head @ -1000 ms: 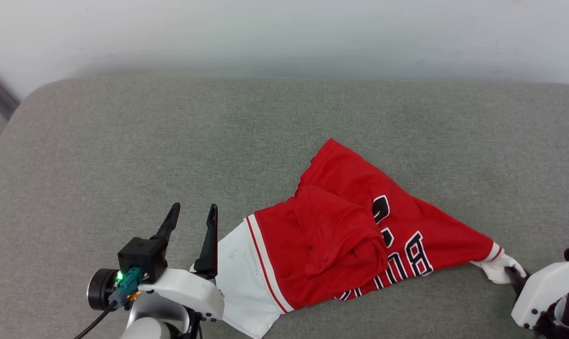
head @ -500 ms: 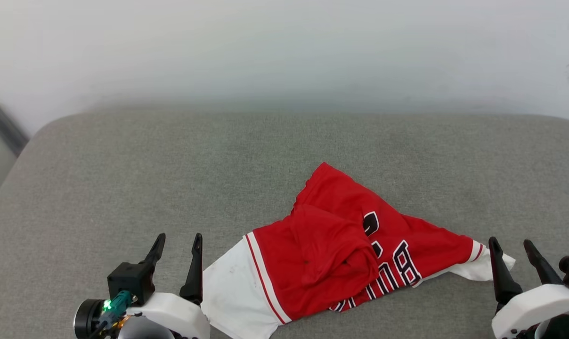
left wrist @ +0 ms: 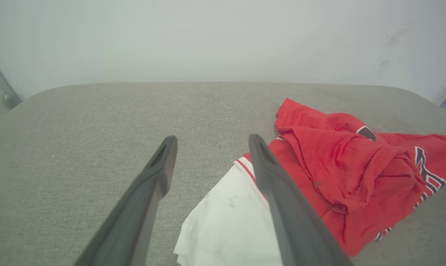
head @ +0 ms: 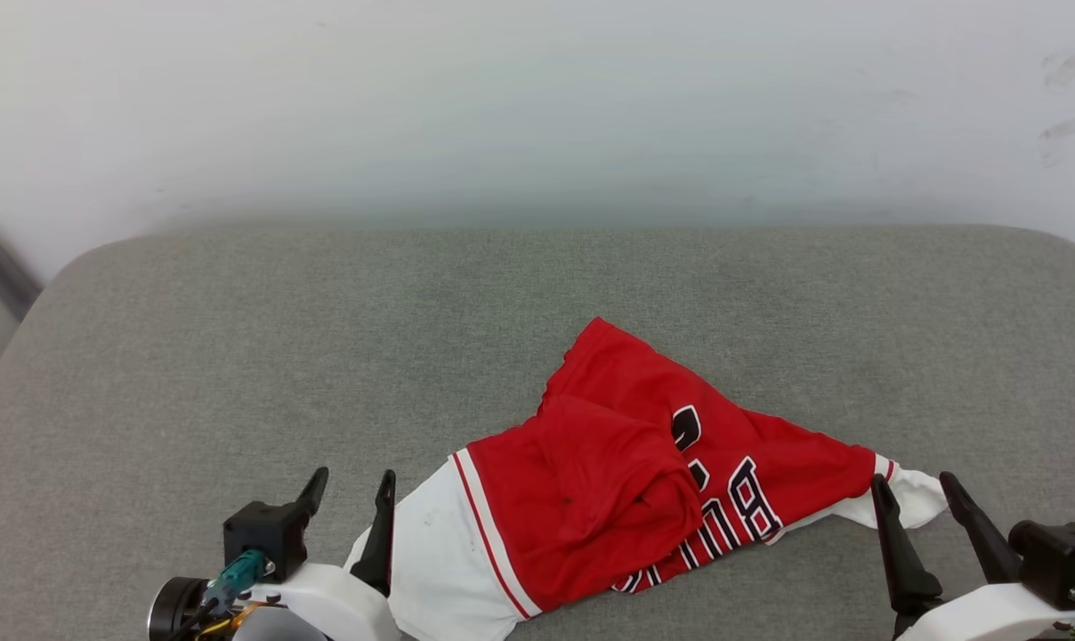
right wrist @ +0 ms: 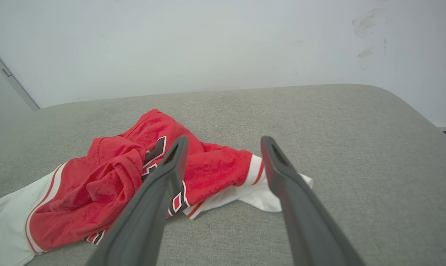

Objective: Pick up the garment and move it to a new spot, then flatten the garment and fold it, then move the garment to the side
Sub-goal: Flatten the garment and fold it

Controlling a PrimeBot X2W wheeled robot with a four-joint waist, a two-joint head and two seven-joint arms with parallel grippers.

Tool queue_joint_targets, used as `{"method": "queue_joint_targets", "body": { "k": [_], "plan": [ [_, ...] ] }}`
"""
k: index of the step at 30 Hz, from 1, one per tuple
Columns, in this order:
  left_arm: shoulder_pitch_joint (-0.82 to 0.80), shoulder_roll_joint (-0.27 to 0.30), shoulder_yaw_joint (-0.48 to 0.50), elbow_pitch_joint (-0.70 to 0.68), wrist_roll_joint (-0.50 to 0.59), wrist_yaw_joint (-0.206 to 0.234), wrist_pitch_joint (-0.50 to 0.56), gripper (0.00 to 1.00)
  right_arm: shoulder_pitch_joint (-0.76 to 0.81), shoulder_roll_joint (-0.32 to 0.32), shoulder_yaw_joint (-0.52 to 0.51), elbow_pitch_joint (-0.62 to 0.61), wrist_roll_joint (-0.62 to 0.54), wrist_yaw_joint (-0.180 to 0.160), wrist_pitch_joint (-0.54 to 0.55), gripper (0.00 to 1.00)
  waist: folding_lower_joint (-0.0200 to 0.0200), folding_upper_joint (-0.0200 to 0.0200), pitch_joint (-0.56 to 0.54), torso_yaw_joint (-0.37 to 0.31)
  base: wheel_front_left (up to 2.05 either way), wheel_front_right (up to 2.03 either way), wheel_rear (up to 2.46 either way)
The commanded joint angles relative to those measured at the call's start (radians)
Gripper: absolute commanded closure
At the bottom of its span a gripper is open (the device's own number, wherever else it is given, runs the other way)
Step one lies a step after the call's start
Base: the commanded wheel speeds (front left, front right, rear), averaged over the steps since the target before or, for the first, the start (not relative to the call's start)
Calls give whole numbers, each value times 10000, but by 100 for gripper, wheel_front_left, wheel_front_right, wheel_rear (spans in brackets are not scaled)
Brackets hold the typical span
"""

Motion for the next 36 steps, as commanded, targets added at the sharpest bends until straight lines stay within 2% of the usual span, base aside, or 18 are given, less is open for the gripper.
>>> {"method": "queue_joint_targets", "body": {
  "k": [1, 4, 8, 14, 19, 23, 26, 28, 30, 36],
  "plan": [
    [38, 126, -75, 48, -36, -99, 194, 0, 172, 50, 26, -113, -19, -7, 55, 0, 0, 0, 18, -21, 0, 0, 0],
    [-277, 392, -309, 195, -267, -421, 1234, 0, 216, 101, 56, -278, 8, -7, 134, 0, 0, 0, 107, -50, 0, 0, 0],
    [-706, 861, -577, 466, -679, -752, 3194, 0, 112, 137, 158, -388, 10, -7, 185, 0, 0, 0, 382, -141, 0, 0, 0],
    [-1426, 1473, -683, 1257, -1155, -898, 5483, 0, -307, 145, 351, -423, 65, -7, 55, 0, 0, 0, 1101, -448, 0, 0, 0],
    [-1725, 1449, -699, 2213, -1674, -1225, 6309, 0, -588, 152, 457, -210, 149, -7, -73, 0, 0, 0, 1520, -721, 0, 0, 0],
    [-1633, 1056, -940, 2940, -2275, -1598, 7060, 1, -748, 157, 473, -15, 170, -7, -124, 0, 0, 0, 1687, -882, 0, 0, 0],
    [-1427, 627, -1141, 3148, -2792, -1870, 7654, 100, -754, 130, 407, 77, 178, -7, -148, 0, 0, 0, 1666, -934, 0, 0, 0],
    [-1276, 474, -1211, 3120, -2953, -1942, 7772, 100, -751, 95, 336, 127, 202, -7, -131, 0, 0, 0, 1575, -939, 0, 0, 0],
    [-1220, 548, -1120, 2978, -2870, -1892, 7424, 100, -703, 66, 250, 157, 228, -7, -69, 0, 0, 0, 1464, -893, 0, 0, 0],
    [-1354, 740, -638, 2419, -2133, -1278, 5689, 100, -574, -20, -259, 444, 706, -7, 652, 0, 0, 0, 1033, -654, 0, 0, 0]
  ]
}}
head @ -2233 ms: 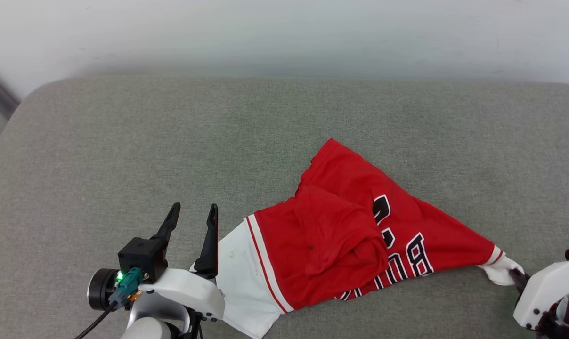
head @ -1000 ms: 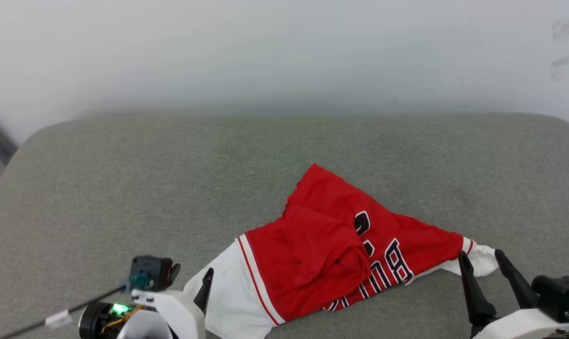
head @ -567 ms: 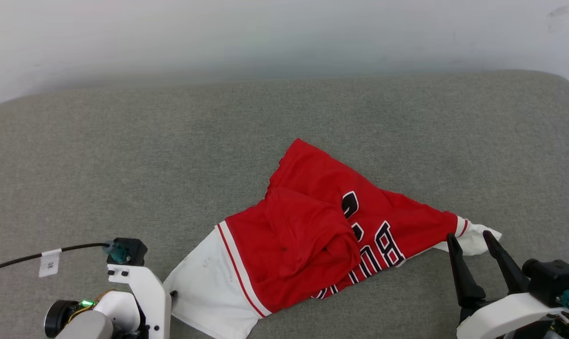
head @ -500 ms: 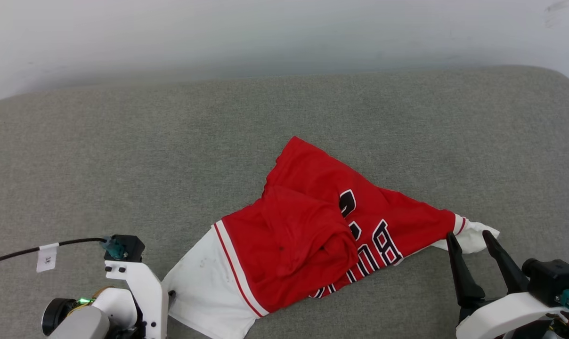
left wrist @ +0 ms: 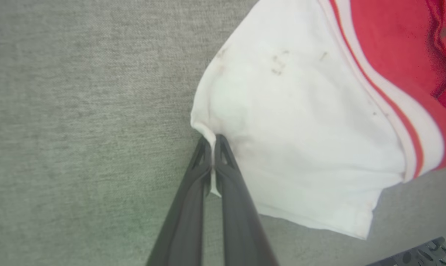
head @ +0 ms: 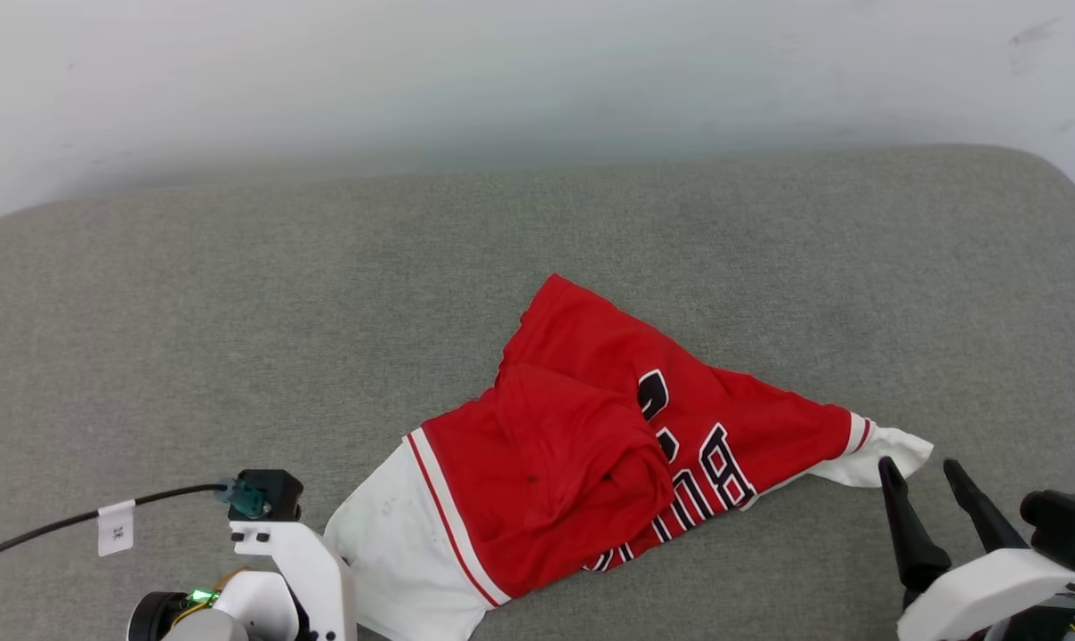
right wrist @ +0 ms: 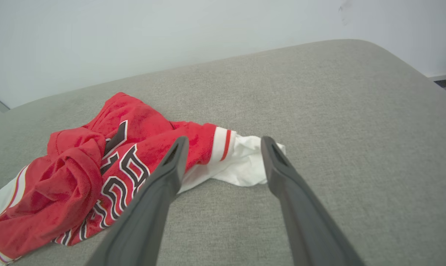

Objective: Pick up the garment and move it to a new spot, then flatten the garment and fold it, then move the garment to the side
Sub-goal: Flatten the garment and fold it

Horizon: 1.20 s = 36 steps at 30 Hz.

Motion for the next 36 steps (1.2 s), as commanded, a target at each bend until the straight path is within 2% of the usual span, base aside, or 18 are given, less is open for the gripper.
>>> {"method": "queue_joint_targets", "body": {
  "k": [1, 4, 5, 9, 16, 22, 27, 33, 34, 35, 36],
  "plan": [
    [163, -81, 39, -167, 140, 145, -365, 100, 15, -137, -203, 159, 228, -7, 403, 0, 0, 0, -177, 145, 0, 0, 0],
    [97, -16, 226, -632, 474, 441, -1098, 100, -263, -418, -713, 511, 595, -7, 1379, 0, 0, 0, -264, 277, 0, 0, 0],
    [97, -16, 226, -632, 474, 441, -1098, 100, -263, -418, -713, 511, 595, -7, 1379, 0, 0, 0, -264, 277, 0, 0, 0],
    [-5, -15, 337, -1325, 794, 675, -1686, 100, -735, -913, -1226, 1048, 890, -7, 3013, 0, 0, 0, -241, 431, 0, 0, 0],
    [-305, -6, 340, -2268, 1151, 860, -2081, 100, -1762, -1768, -790, 1647, 1034, -7, 5553, 0, 0, 0, 159, 738, 0, 0, 0],
    [-615, -68, 252, -2739, 1350, 941, -2137, 100, -2774, -2080, -224, 2312, 1106, -7, 6016, 0, 0, 0, 788, 993, 0, 0, 0],
    [-798, -101, 224, -2729, 1374, 902, -2174, 100, -3415, -2229, 404, 3393, 1336, -7, 6164, 0, 0, 0, 1179, 1095, 0, 0, 0],
    [-847, -145, 204, -2578, 1305, 862, -2255, 100, -3447, -2143, 1277, 4702, 1901, -6, 6501, 0, 0, 0, 1322, 1183, 0, 0, 0],
    [-864, -148, 212, -2565, 1292, 857, -2263, 100, -3469, -2157, 1388, 4809, 1984, -6, 6482, 74, 0, 0, 1339, 1186, 0, 0, 0],
    [-875, -139, 219, -2546, 1288, 857, -2275, 100, -3534, -2192, 1487, 4895, 2091, -6, 6421, 99, 0, 0, 1351, 1181, 0, 0, 0],
    [-878, -133, 223, -2526, 1280, 855, -2294, 100, -3590, -2253, 1569, 4954, 2181, -6, 6365, 100, 0, 0, 1351, 1175, 0, 0, 0]
  ]
}}
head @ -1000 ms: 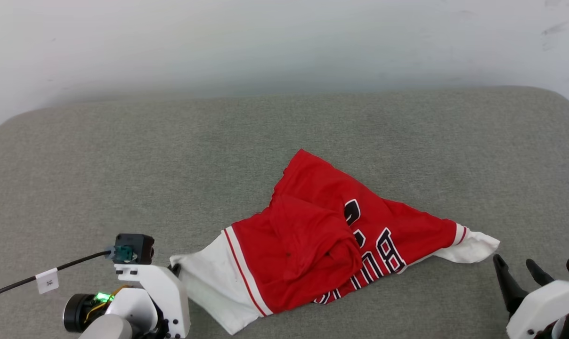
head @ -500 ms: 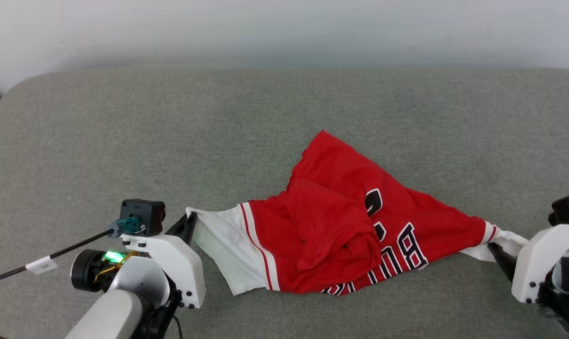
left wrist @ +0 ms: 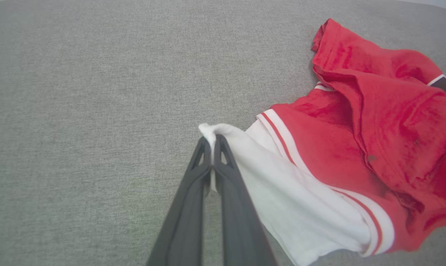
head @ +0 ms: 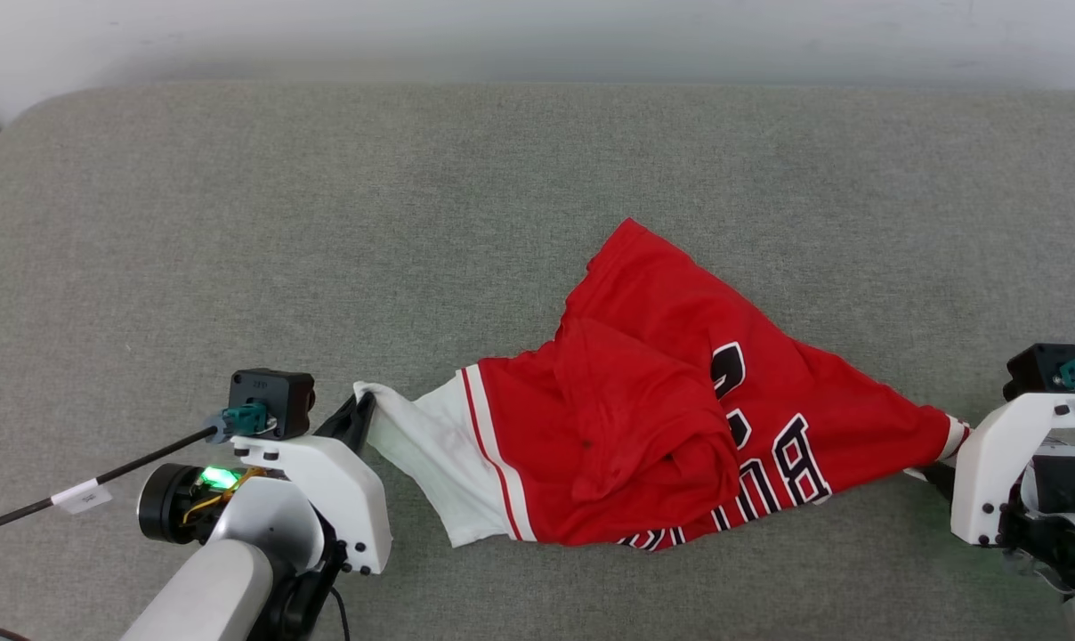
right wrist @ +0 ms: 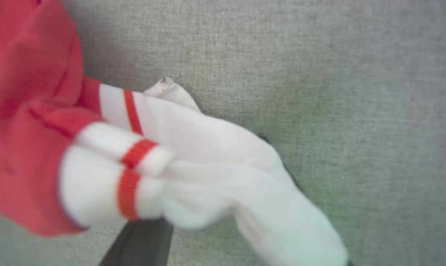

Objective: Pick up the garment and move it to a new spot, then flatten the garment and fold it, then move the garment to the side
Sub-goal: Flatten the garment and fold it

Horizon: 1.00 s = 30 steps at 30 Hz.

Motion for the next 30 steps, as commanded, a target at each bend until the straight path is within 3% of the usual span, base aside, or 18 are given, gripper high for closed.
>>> {"method": "queue_joint_targets", "body": {
  "k": [1, 11, 19, 30],
  "plan": [
    [-128, -10, 9, 27, -22, -10, -60, 100, 290, 284, 411, 499, 114, -4, 46, 100, 0, 0, -8, -7, 0, 0, 0],
    [137, 201, 350, 45, -11, 168, -592, 100, -248, -878, 670, -839, 204, -7, -1138, 100, 0, 0, -884, -313, 0, 0, 0],
    [-462, 562, 811, -70, -59, 228, -674, 100, -563, -1312, 560, -1732, -110, -7, -1051, 100, 0, 0, -1945, -531, 0, 0, 0],
    [-3173, 296, 1085, 1476, -539, -545, -155, 100, -2554, -1434, 778, -1255, -71, -8, -52, 100, 0, 0, -2195, -538, 0, 0, 0]
  ]
}}
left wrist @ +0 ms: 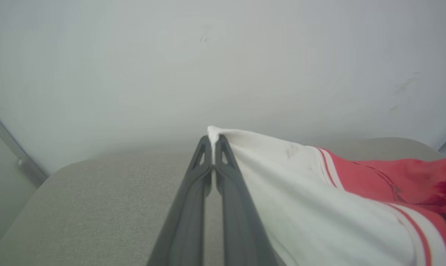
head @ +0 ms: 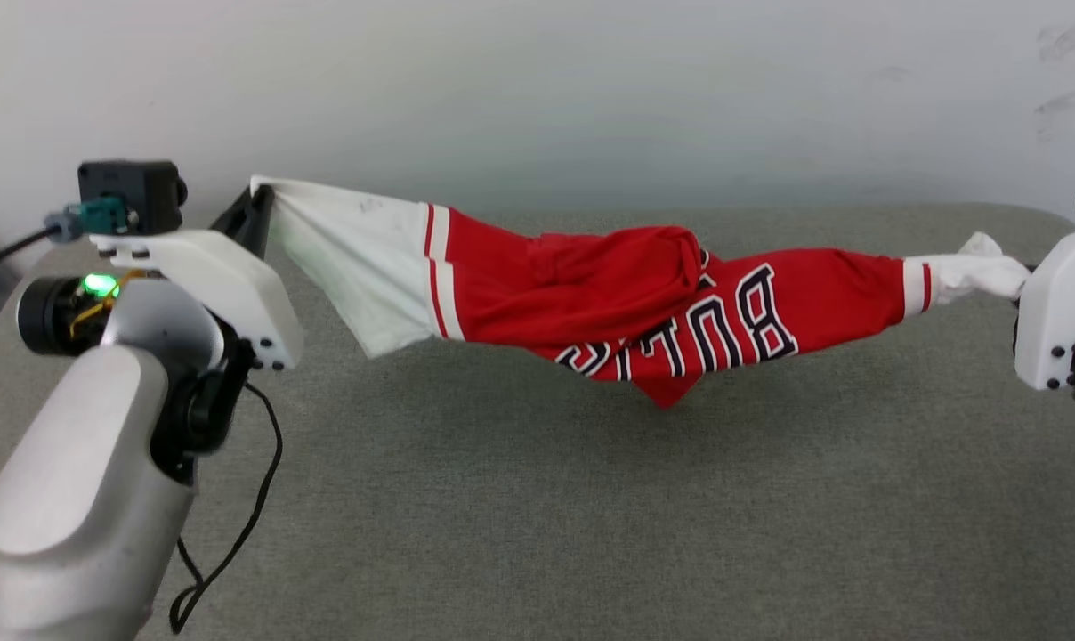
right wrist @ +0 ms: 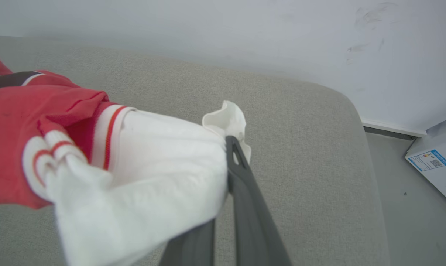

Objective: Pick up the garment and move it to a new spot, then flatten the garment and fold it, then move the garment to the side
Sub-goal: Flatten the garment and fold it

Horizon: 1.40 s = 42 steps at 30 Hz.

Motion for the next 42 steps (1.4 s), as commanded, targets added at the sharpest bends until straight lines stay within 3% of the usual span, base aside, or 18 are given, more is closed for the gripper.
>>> {"method": "queue_joint_targets", "body": {
  "k": [1, 10, 18, 24, 33, 42],
  "plan": [
    [-469, -134, 34, 361, -72, -144, -21, 100, -418, 46, 54, 177, 69, -11, 2, 100, 0, 0, 122, 27, 0, 0, 0],
    [-4191, -668, 360, 2734, 126, -621, -816, 100, -3573, 298, 215, 1093, -67, -12, -700, 100, 0, 0, 2041, -24, 0, 0, 0],
    [-7404, -777, 817, 4030, 609, -904, -2755, 100, -6886, 883, -150, 1977, -1248, -11, -2911, 100, 0, 0, 4111, -189, 0, 0, 0],
    [-8895, -923, 961, 4769, 724, -1182, -3905, 100, -8589, 1377, -371, 2806, -2097, -12, -4392, 100, 0, 0, 5267, -243, 0, 0, 0],
    [-8996, -1453, 645, 6635, 645, -1655, -4397, 100, -8953, 2004, -42, 4661, -2319, -12, -5364, 100, 0, 0, 6317, -179, 0, 0, 0],
    [-7928, -1783, 784, 8457, 134, -2329, -4890, 100, -7987, 2161, 493, 6357, -1839, -12, -5824, 100, 0, 0, 6127, -129, 0, 0, 0]
  ]
}}
